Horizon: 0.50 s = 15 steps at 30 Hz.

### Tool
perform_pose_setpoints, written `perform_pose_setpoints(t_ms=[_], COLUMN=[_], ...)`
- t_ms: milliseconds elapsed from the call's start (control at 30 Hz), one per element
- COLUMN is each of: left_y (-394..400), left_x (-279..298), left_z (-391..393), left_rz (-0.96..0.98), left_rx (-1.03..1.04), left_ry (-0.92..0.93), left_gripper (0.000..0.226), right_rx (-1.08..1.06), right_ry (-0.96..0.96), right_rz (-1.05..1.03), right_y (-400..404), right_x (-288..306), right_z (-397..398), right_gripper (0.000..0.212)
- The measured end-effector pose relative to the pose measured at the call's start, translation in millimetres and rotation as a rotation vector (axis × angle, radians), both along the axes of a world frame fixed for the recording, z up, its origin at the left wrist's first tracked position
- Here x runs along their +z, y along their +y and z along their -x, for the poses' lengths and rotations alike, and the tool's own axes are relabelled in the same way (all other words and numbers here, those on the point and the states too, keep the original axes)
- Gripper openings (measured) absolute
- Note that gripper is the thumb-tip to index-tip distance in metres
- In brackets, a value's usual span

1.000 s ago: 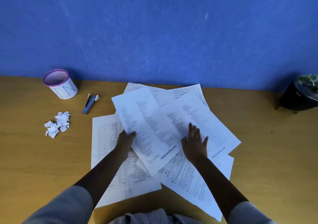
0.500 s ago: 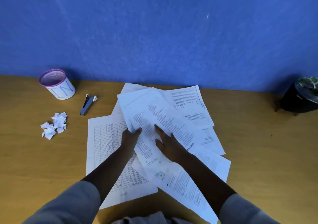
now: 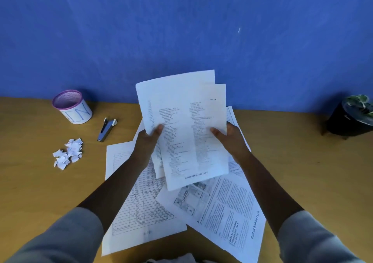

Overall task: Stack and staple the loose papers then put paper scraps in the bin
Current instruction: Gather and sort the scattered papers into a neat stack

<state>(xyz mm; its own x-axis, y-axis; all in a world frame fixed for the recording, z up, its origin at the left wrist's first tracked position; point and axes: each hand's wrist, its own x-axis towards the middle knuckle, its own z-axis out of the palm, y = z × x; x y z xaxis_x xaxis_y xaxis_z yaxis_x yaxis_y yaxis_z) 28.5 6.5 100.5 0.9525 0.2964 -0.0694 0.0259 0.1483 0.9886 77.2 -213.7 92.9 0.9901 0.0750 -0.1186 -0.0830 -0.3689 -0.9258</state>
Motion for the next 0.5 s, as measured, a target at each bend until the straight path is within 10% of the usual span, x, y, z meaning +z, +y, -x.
perform_pose_setpoints(t_ms=[333,500], left_y=[-19.5,-12.3], left_x=[15.9,-22.0], left_z=[14.1,26.3], left_rz=[-0.122,-0.213], left_rx=[0.092,0.028], left_ry=[-0.183,-0.023], left_gripper=[0.035,0.035], right_rx=[-0.157,-0.127], right_ry=[-0.102,0.053], right_rz=[-0.264,-0.027], right_y=[15.2,13.8], right_x=[22.3,-10.3], right_z=[21.7,30.3], right_gripper=[0.033,0.087])
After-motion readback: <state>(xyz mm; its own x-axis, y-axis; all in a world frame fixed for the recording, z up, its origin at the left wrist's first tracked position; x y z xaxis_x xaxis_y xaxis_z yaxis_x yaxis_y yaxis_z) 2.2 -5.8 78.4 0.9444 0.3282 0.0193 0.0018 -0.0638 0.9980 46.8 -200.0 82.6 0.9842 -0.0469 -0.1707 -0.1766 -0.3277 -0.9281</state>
